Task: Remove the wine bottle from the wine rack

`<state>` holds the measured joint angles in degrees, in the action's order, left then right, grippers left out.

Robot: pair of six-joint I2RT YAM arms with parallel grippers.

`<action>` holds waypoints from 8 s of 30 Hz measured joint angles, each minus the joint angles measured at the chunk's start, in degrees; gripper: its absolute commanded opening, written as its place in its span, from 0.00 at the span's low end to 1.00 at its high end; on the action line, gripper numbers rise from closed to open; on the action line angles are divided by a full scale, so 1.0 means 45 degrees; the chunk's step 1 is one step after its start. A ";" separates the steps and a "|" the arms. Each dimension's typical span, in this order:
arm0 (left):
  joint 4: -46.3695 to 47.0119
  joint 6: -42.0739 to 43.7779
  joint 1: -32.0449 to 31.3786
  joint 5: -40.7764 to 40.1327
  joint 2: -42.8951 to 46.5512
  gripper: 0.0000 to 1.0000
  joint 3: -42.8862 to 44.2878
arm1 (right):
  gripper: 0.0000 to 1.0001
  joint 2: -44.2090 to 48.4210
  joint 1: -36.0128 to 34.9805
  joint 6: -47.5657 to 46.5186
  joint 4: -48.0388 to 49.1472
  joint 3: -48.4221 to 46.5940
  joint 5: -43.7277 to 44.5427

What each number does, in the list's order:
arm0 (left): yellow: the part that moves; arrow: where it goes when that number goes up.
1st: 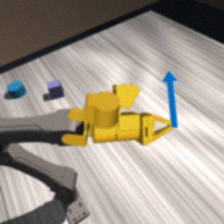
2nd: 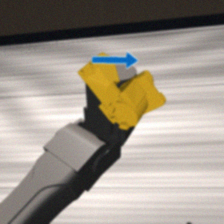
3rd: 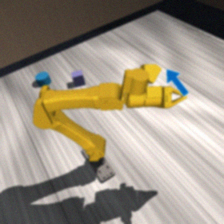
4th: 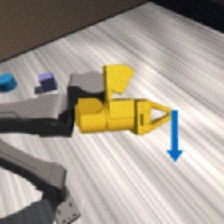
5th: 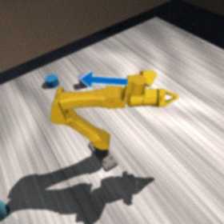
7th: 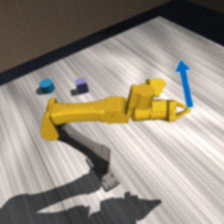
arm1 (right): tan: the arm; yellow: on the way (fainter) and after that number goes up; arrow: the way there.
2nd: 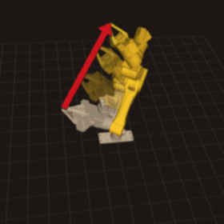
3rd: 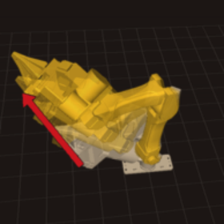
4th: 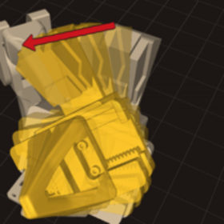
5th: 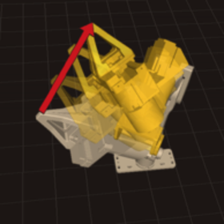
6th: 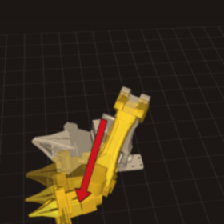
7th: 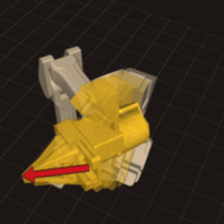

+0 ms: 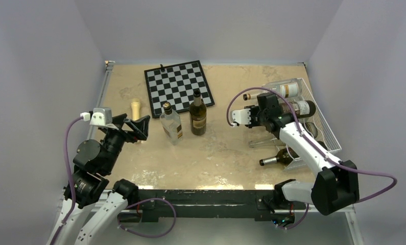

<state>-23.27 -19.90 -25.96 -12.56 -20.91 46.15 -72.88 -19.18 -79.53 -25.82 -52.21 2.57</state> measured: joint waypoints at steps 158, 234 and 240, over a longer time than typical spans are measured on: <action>0.0005 0.0141 0.0000 0.0083 -0.0335 0.99 -0.0015 | 0.80 -0.0879 0.0180 0.3968 0.1302 -0.3643 -0.3628; 0.0005 0.0233 0.0000 -0.0248 0.0010 1.00 -0.0015 | 0.00 -0.3079 0.0860 0.0005 0.2341 -0.2992 0.1277; 0.0000 0.0228 0.0000 -0.0214 0.0010 1.00 -0.0015 | 0.00 -0.1826 0.0437 0.0767 0.1535 -0.2939 0.1642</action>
<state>-23.27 -18.87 -25.96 -13.52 -20.86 46.09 -81.10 -17.21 -76.07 -18.92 -65.43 9.96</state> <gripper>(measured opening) 0.994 0.430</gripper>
